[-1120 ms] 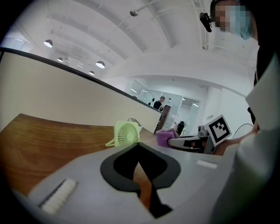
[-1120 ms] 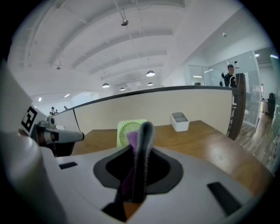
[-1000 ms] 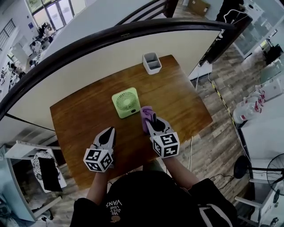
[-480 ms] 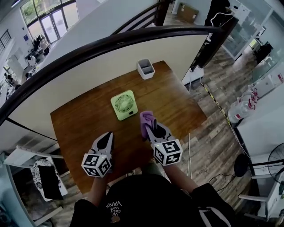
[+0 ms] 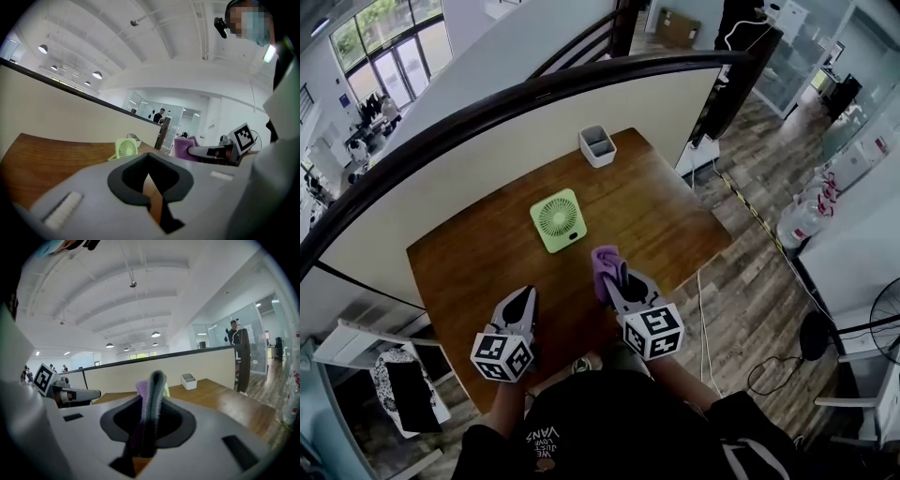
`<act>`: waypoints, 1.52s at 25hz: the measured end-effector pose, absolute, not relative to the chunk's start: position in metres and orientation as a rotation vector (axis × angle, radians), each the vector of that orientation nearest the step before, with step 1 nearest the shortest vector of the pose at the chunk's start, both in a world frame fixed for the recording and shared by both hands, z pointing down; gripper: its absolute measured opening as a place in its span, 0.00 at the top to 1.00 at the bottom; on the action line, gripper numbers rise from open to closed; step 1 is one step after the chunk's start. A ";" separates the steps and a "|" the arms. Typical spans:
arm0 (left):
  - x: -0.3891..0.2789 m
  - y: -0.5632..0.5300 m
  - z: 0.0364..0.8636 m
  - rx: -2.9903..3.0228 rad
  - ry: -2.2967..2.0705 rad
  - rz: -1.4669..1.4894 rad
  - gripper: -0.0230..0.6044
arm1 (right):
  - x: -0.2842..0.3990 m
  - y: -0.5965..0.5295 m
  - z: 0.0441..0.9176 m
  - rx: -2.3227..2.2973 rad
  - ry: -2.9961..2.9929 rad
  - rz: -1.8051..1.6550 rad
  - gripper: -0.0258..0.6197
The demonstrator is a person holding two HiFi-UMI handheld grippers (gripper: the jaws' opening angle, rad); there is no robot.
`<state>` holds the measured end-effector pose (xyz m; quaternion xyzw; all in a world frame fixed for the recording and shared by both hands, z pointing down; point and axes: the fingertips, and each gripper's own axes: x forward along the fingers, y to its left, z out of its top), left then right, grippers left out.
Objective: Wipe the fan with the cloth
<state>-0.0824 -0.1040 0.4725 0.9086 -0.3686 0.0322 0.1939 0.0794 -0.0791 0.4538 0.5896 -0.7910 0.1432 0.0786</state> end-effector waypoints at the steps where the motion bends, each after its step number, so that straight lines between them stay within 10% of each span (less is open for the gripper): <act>1: -0.083 -0.102 0.473 2.549 -1.028 0.091 0.95 | 0.079 -0.077 0.455 1.767 -2.366 0.430 0.83; 38: -0.088 -0.077 0.480 2.580 -0.956 0.114 0.95 | 0.061 -0.044 0.464 1.779 -2.337 0.427 0.83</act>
